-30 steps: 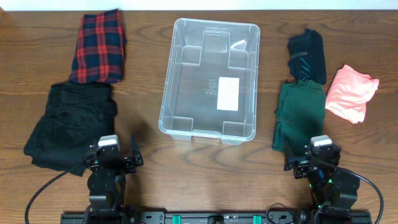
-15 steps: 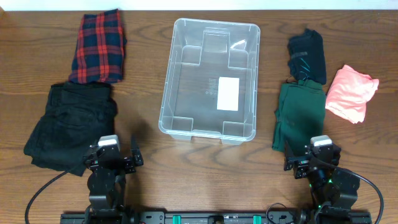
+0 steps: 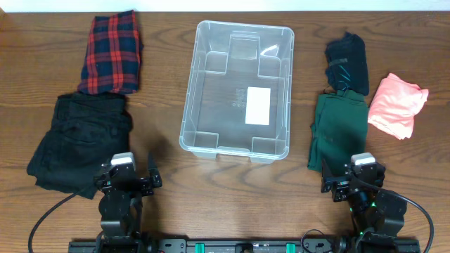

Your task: Pack container

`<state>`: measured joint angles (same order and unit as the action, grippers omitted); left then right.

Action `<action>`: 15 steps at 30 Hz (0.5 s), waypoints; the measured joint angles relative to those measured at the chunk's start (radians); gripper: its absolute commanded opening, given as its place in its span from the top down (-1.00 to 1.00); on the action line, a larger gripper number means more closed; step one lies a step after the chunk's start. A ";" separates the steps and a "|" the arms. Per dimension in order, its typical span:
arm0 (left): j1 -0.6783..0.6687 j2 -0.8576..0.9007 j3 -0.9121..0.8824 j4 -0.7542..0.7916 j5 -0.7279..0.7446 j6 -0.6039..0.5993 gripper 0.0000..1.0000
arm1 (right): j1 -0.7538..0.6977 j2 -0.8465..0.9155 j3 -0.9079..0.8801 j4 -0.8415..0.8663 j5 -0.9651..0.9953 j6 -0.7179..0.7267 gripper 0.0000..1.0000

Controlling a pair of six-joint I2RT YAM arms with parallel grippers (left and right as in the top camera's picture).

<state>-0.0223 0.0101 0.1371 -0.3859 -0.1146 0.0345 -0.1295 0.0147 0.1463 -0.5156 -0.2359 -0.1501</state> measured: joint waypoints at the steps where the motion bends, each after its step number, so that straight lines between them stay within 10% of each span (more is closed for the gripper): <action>1: 0.000 0.000 0.000 0.000 0.000 0.000 -0.96 | 0.000 0.000 0.000 0.000 0.000 0.000 -0.98; 15: 0.000 0.000 -0.009 0.043 0.009 -0.001 -0.96 | 0.000 0.000 0.000 0.000 0.000 0.000 -0.98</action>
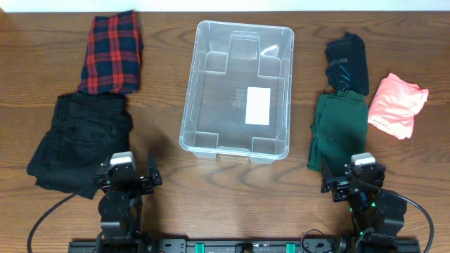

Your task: Pack container

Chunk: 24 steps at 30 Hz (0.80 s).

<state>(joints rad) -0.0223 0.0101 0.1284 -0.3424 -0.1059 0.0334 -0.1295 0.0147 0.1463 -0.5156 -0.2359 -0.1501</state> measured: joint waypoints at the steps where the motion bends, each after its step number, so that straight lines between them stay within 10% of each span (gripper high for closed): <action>1: 0.000 0.000 0.000 0.003 0.013 -0.002 -0.96 | 0.000 0.000 0.000 0.000 0.000 0.000 -0.98; 11: 0.000 0.060 0.078 0.116 0.138 -0.111 -0.96 | 0.000 0.000 0.000 0.000 0.000 0.000 -0.99; 24: 0.003 0.792 0.951 -0.194 -0.003 -0.198 -0.96 | 0.000 0.003 -0.001 0.001 0.000 0.000 -0.98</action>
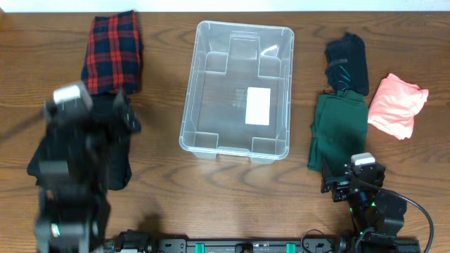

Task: Pack container
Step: 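Move left gripper down to the folded black pants and grasp them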

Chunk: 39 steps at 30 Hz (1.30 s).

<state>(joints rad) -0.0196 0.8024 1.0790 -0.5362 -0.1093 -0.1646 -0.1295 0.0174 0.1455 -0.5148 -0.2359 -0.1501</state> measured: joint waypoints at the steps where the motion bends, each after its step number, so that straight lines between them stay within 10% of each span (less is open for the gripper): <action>1: 0.000 0.054 0.053 -0.023 -0.003 0.001 -0.96 | 0.000 0.000 0.000 0.000 0.000 0.000 -0.98; 10: 0.079 0.219 0.215 -0.115 -0.015 -0.018 -0.96 | 0.000 0.000 0.000 0.000 0.000 0.000 -0.98; 27: 0.933 0.465 0.225 -0.435 0.291 -0.204 -0.96 | 0.000 0.000 0.000 0.000 0.000 0.000 -0.98; 39: 1.125 0.816 0.225 -0.396 0.616 0.006 -0.96 | 0.000 0.000 0.000 0.000 0.000 0.000 -0.99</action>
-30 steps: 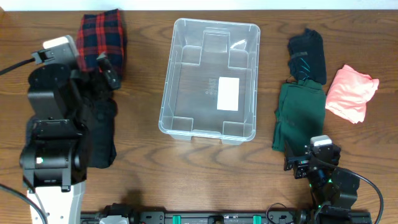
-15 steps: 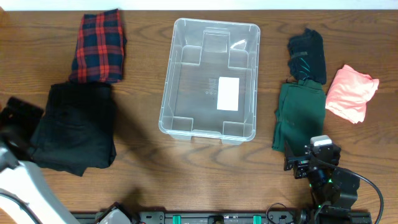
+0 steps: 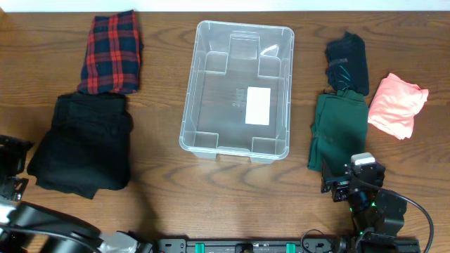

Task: Pack container
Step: 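Move left gripper down to the folded black pants and grasp them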

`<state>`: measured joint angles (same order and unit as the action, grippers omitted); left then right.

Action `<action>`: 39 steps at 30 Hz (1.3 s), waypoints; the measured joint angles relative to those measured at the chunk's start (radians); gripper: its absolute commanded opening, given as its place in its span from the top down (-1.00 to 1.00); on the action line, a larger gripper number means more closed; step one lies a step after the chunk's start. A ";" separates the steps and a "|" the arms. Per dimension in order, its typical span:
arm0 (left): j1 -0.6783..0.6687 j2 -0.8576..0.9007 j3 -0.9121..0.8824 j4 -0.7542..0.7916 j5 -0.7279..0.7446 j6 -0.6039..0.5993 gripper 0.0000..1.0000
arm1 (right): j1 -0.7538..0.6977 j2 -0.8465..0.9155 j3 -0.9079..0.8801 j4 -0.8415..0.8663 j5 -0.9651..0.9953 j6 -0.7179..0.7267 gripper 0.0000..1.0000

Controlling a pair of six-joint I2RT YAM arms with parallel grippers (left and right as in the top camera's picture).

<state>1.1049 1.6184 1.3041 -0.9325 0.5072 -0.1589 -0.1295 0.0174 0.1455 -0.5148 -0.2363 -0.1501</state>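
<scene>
An empty clear plastic container stands at the table's middle. To its left lie a folded red plaid cloth and, below it, a black garment. To its right are a dark garment, a green one and a coral-pink one. My left gripper is at the left frame edge beside the black garment, partly cut off, its fingers apart. My right gripper rests at the bottom right by the green garment's lower end, apparently shut and empty.
The left arm's body fills the bottom left corner. The mounting rail runs along the front edge. Bare wood lies in front of the container.
My left arm has moved from over the black garment and plaid cloth to the far left edge, level with the black garment. The whole black garment now shows. The right arm has not moved.
Both arms sat parked at the front edge in the two oldest moments. The left arm was then raised and blurred over the black garment, and now it is at the left edge beside it. No garment has moved, and the container is empty.
</scene>
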 measured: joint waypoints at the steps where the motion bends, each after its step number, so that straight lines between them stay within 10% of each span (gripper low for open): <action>1: 0.005 0.018 0.000 0.006 0.010 0.014 -0.96 | 0.000 0.000 0.000 0.000 0.000 0.000 -0.98; 20: 0.069 0.063 -0.029 0.043 -0.198 0.000 -0.96 | 0.000 0.000 0.000 0.000 0.000 0.000 -0.98; 39: 0.073 0.344 -0.046 0.114 0.092 0.202 -0.82 | 0.000 0.000 0.000 0.000 0.000 0.000 -0.99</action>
<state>1.1782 1.9621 1.2579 -0.8181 0.5991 0.0429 -0.1295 0.0174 0.1455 -0.5148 -0.2363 -0.1501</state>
